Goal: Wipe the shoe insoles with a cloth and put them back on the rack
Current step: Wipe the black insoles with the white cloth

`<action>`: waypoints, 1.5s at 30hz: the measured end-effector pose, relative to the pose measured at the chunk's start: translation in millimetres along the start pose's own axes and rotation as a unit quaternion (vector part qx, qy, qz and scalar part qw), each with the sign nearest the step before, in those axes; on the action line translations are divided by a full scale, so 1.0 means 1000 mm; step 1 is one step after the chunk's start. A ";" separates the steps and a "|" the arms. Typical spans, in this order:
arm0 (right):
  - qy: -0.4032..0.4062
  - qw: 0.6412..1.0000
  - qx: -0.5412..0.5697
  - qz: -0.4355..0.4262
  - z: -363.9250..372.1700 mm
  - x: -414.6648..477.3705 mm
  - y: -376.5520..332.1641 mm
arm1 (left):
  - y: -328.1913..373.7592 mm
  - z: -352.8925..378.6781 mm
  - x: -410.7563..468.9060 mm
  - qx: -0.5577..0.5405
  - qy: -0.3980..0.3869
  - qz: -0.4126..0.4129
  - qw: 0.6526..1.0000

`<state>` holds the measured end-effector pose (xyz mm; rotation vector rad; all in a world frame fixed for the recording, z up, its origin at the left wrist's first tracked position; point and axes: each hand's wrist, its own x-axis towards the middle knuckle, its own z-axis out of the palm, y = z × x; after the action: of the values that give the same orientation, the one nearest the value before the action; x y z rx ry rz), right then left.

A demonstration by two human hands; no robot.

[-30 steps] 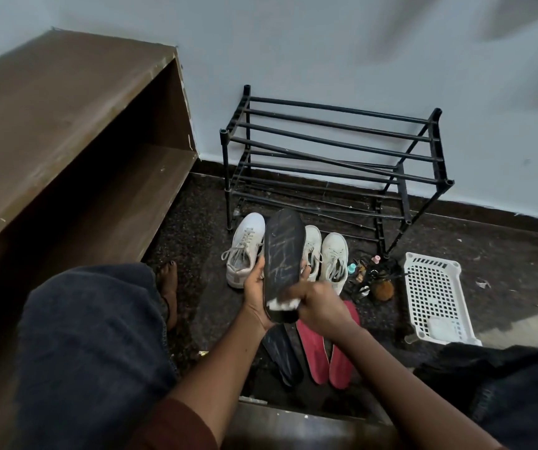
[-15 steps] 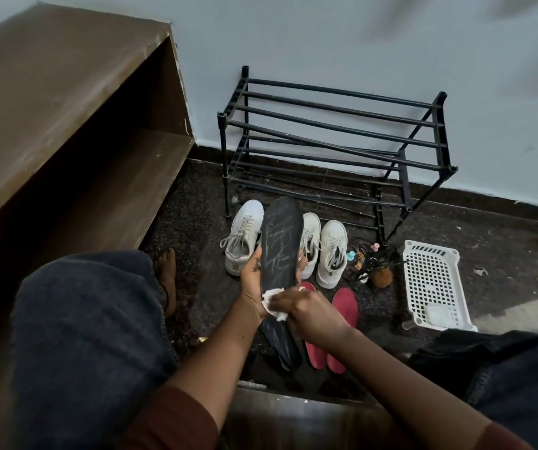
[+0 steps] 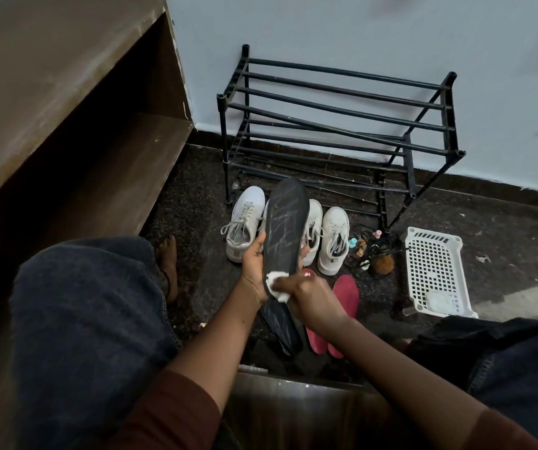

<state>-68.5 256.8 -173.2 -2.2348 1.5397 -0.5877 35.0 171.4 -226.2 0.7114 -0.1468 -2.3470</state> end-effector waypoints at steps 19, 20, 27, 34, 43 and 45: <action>0.008 0.999 0.031 0.008 0.010 -0.001 -0.013 | 0.005 -0.006 -0.001 -0.034 -0.021 0.031 0.999; -0.010 1.000 0.026 -0.012 0.007 -0.007 -0.011 | 0.006 -0.006 -0.001 -0.033 -0.031 0.031 0.999; -0.037 0.996 -0.049 0.061 -0.001 0.013 0.015 | 0.001 -0.001 0.004 -0.037 0.034 0.012 0.999; 0.013 0.986 -0.005 0.163 0.015 0.026 0.002 | 0.004 0.002 0.001 0.007 0.046 0.027 0.999; -0.011 0.994 0.047 0.094 0.012 -0.008 -0.010 | 0.005 -0.008 -0.003 -0.032 0.036 0.047 0.998; -0.046 0.994 0.004 0.097 0.008 0.002 -0.002 | 0.003 -0.004 -0.005 -0.021 0.043 0.049 0.998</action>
<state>-61.7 255.9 -178.7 -2.0457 1.6780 -0.4278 41.9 172.5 -226.7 0.7662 -0.0917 -2.2169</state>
